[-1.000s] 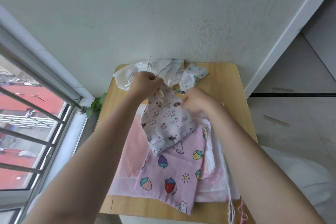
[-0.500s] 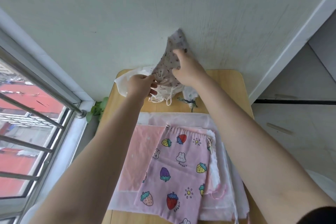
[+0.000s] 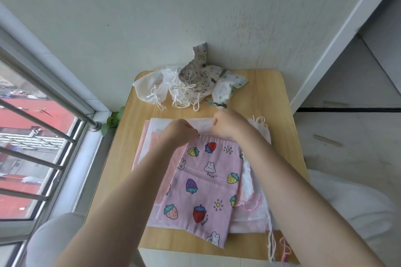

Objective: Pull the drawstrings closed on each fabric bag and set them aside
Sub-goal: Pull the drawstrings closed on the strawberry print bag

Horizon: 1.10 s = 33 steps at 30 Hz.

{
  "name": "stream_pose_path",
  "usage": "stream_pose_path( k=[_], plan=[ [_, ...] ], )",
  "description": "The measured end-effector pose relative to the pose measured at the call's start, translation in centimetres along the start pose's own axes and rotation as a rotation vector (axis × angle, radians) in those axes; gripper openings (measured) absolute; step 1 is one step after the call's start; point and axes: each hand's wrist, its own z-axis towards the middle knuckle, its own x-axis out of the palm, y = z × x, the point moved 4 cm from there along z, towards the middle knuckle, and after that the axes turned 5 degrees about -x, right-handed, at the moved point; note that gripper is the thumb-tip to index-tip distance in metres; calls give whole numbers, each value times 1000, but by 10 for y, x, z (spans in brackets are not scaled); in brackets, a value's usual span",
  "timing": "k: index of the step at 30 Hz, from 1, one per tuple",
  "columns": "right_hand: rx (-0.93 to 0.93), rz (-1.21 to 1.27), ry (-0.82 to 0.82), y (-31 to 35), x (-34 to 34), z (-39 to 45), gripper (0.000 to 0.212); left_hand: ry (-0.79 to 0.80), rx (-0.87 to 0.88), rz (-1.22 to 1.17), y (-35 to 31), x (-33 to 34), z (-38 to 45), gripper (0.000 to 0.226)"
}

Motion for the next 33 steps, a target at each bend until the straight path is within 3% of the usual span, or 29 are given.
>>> stream_pose_path(
  k=[4, 8, 12, 16, 20, 23, 26, 30, 33],
  plan=[
    [36, -123, -43, -5, 23, -20, 25, -51, 19, 47, 10, 27, -7, 36],
    [-33, -124, -98, -10, 37, -30, 28, -141, -29, -140, 8, 26, -14, 33],
    [-29, -135, -84, -8, 39, -33, 27, -5, -174, -379, 21, 22, -19, 20],
    [-83, -120, -21, 6, 41, -36, 24, 168, -201, -722, 35, 15, -41, 11],
    [-206, 6, -16, 30, 40, -42, 23, 323, -125, -787, 46, 7, -62, 35],
    [-261, 114, -17, 49, 38, -49, 16, 372, -140, -843, 59, 4, -65, 36],
    [-289, 159, -14, 66, 41, -54, 13, 302, -161, -899, 75, -1, -63, 34],
    [-255, 168, 12, 73, 46, -55, 10, 45, -62, -893, 81, -14, -64, 17],
    [-236, 160, -8, 71, 48, -55, 10, -4, -43, -842, 86, -20, -65, 12]
  ],
)
